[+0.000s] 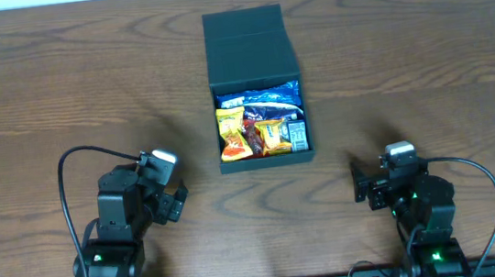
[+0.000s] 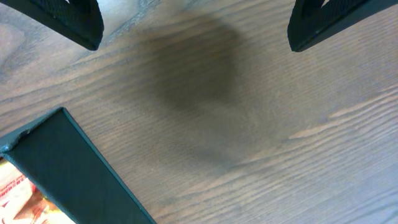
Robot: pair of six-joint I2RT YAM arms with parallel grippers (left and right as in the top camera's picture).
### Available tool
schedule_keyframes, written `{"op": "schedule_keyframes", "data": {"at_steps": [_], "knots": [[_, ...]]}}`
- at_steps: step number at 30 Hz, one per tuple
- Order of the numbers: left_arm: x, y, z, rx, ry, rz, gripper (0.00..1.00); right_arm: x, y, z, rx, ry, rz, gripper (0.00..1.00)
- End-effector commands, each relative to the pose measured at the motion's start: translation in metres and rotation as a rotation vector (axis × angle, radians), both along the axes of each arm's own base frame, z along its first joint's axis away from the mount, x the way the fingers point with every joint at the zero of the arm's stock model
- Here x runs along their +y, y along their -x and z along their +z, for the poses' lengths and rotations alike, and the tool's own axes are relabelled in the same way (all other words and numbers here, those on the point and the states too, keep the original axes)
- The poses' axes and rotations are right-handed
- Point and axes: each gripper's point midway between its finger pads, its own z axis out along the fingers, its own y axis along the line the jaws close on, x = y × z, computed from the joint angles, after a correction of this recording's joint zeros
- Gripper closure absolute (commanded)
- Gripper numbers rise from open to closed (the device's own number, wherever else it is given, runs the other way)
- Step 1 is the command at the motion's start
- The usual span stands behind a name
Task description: Pack container
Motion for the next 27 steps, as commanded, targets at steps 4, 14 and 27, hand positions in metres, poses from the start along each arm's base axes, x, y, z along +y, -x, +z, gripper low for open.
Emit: {"op": "schedule_keyframes", "data": {"at_steps": [4, 14, 27], "knots": [[-0.001, 0.005, -0.004, 0.028, -0.007, -0.022, 0.04, 0.000, -0.007, 0.014, -0.068, -0.009, 0.000, 0.01], [0.000, 0.009, -0.007, 0.049, -0.010, -0.022, 0.05, 0.014, -0.021, 0.075, -0.168, -0.178, 0.022, 0.01], [0.000, 0.009, -0.007, 0.049, -0.010, -0.022, 0.04, 0.010, -0.060, 0.163, -0.012, -0.200, -0.023, 0.01]]}}
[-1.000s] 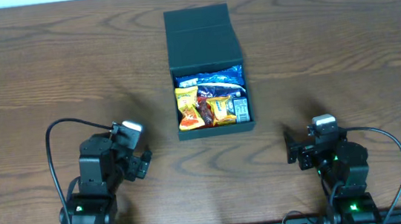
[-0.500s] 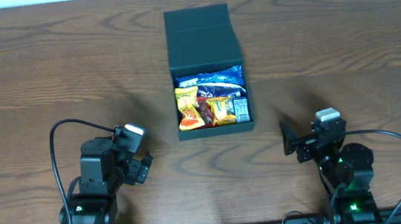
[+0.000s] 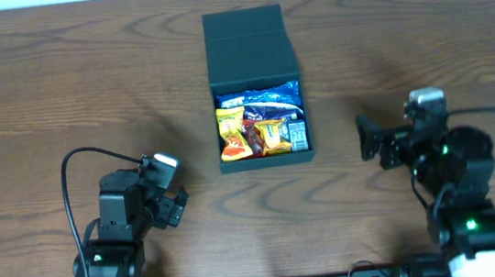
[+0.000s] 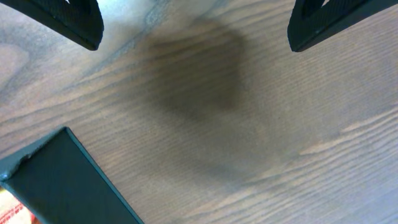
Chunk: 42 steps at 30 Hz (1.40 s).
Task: Pack container
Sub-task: 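Move the right gripper up to the box lid's far edge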
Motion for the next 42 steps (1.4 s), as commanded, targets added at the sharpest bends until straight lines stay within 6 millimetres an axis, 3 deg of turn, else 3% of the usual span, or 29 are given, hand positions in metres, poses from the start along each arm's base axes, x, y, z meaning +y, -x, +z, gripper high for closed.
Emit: {"op": "schedule_keyframes", "data": {"at_steps": [1, 10, 17, 22, 23, 25, 26, 30, 35, 40, 42], "knots": [[-0.001, -0.001, 0.002, -0.003, 0.001, -0.015, 0.05, -0.003, -0.017, 0.021, 0.029, -0.040, -0.033, 0.01], [-0.001, -0.001, 0.002, -0.003, 0.001, -0.015, 0.05, 0.013, -0.063, 0.046, 0.207, -0.085, 0.037, 0.01], [-0.001, -0.001, 0.002, -0.003, 0.001, -0.015, 0.04, 0.052, -0.091, 0.051, 0.326, -0.065, 0.301, 0.01], [-0.001, -0.001, 0.002, -0.003, 0.001, -0.015, 0.05, 0.093, -0.106, 0.073, 0.404, -0.292, 0.514, 0.02], [-0.001, -0.001, 0.002, -0.003, 0.001, -0.015, 0.05, 0.096, -0.112, 0.077, 0.393, -0.313, 0.530, 0.23], [-0.001, -0.001, 0.002, -0.003, 0.001, -0.015, 0.05, 0.090, -0.128, 0.082, 0.441, -0.418, 0.438, 0.85], [-0.001, -0.001, 0.002, -0.003, 0.001, -0.015, 0.05, 0.086, -0.134, 0.083, 0.466, -0.470, 0.390, 0.99], [-0.001, -0.001, 0.002, -0.003, 0.001, -0.015, 0.05, 0.074, -0.153, 0.079, 0.569, -0.659, 0.246, 0.99], [-0.001, -0.001, 0.002, -0.003, 0.001, -0.015, 0.05, 0.082, -0.171, 0.084, 0.645, -0.904, 0.335, 0.99], [-0.001, -0.001, 0.002, -0.003, 0.001, -0.015, 0.05, 0.072, -0.197, 0.058, 0.701, -0.992, 0.253, 0.99], [-0.001, -0.001, 0.002, -0.003, 0.001, -0.015, 0.05, 0.071, -0.207, 0.039, 0.734, -1.016, 0.228, 0.99]]}}
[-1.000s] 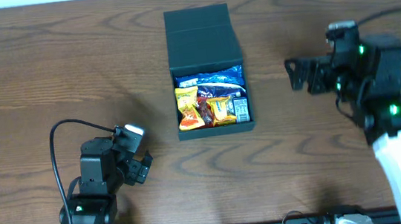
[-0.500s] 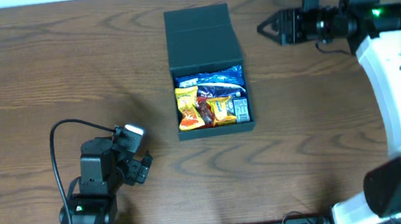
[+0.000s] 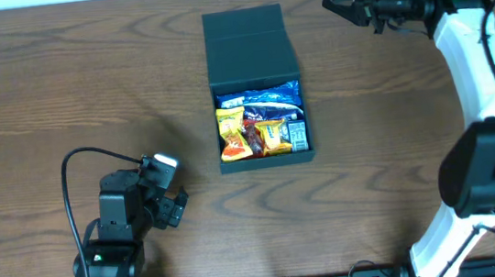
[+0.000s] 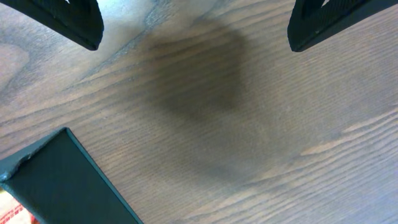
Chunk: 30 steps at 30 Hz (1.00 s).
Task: Pack container
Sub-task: 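Move the right gripper up to the box lid's far edge, then grasp the black box lid edge with the right gripper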
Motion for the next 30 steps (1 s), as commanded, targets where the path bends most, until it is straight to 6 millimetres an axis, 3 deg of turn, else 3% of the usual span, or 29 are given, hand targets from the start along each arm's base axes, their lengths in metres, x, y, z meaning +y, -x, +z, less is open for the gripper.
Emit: {"op": "schedule_keyframes", "data": {"at_steps": [1, 6, 18, 25, 30], "knots": [[-0.002, 0.000, 0.002, -0.005, 0.001, -0.016, 0.05, -0.004, -0.012, -0.015, 0.091, -0.064, -0.020, 0.99], [-0.001, 0.000, 0.002, -0.004, 0.001, -0.016, 0.05, -0.017, -0.029, -0.054, 0.159, 0.001, -0.105, 0.99], [-0.002, 0.000, 0.002, -0.005, 0.001, -0.016, 0.05, -0.025, -0.035, -0.144, 0.336, 0.100, -0.159, 0.99], [-0.002, 0.000, 0.002, -0.005, 0.001, -0.016, 0.05, -0.010, -0.038, -0.192, 0.381, 0.120, -0.129, 0.99], [-0.001, 0.000, 0.002, -0.004, 0.001, -0.016, 0.05, 0.001, -0.037, -0.211, 0.400, 0.133, -0.115, 0.99]]}}
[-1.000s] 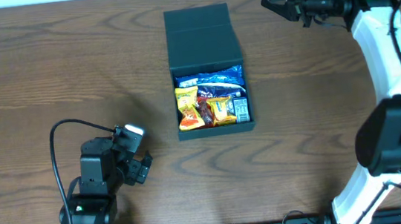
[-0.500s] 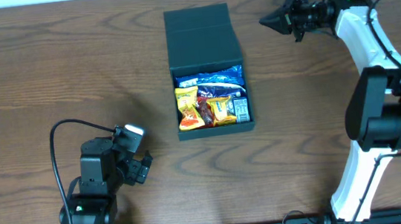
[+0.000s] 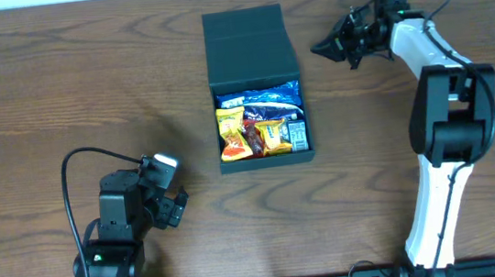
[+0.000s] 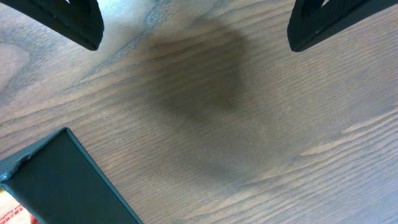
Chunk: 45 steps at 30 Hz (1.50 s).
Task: Pack container
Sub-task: 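Grasp the black box lid edge with the right gripper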
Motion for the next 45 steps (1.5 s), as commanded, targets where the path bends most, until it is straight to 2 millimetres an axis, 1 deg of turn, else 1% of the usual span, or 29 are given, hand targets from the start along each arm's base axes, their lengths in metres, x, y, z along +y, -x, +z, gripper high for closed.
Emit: {"op": "schedule_keyframes", "data": {"at_steps": [1, 5, 10, 14, 17, 19, 22, 25, 28, 32, 36, 39, 42, 45], "knots": [[-0.002, 0.000, 0.002, -0.004, 0.001, -0.016, 0.05, 0.011, -0.004, -0.007, -0.012, 0.013, 0.022, 0.99], [-0.002, 0.000, 0.002, -0.005, 0.001, -0.016, 0.05, 0.018, -0.004, -0.022, 0.007, 0.011, 0.026, 0.99], [-0.002, 0.000, 0.002, -0.004, 0.001, -0.016, 0.05, 0.026, -0.007, -0.036, 0.010, 0.006, 0.024, 0.99], [-0.002, 0.000, 0.002, -0.005, 0.001, -0.016, 0.05, 0.031, -0.008, -0.052, 0.039, -0.016, 0.011, 0.99], [-0.002, 0.000, 0.002, -0.004, 0.001, -0.016, 0.05, 0.035, -0.011, -0.056, 0.034, -0.038, 0.011, 0.99], [-0.002, 0.000, 0.002, -0.005, 0.001, -0.016, 0.05, 0.036, -0.012, -0.056, 0.065, -0.060, -0.016, 0.99], [-0.002, 0.000, 0.002, -0.005, 0.001, -0.016, 0.05, 0.043, -0.016, -0.048, 0.070, -0.146, -0.020, 0.99], [-0.002, 0.000, 0.002, -0.004, 0.001, -0.016, 0.05, 0.049, -0.017, -0.047, 0.099, -0.202, -0.032, 0.99], [-0.002, 0.000, 0.002, -0.004, 0.001, -0.016, 0.05, 0.053, -0.015, -0.052, 0.111, -0.207, -0.026, 0.99], [-0.002, 0.000, 0.002, -0.005, 0.001, -0.016, 0.05, 0.065, -0.009, -0.064, 0.132, -0.205, -0.005, 0.99], [-0.002, 0.000, 0.002, -0.005, 0.001, -0.016, 0.05, 0.072, -0.007, -0.067, 0.136, -0.209, 0.004, 0.99], [-0.002, 0.000, 0.002, -0.005, 0.001, -0.016, 0.05, 0.076, -0.014, -0.059, 0.106, -0.233, 0.002, 0.99], [-0.002, 0.000, 0.002, -0.004, 0.001, -0.016, 0.05, 0.080, -0.025, -0.048, 0.031, -0.262, 0.017, 0.99], [-0.002, 0.000, 0.002, -0.005, 0.001, -0.016, 0.05, 0.083, -0.030, -0.040, 0.003, -0.289, 0.022, 0.99]]}}
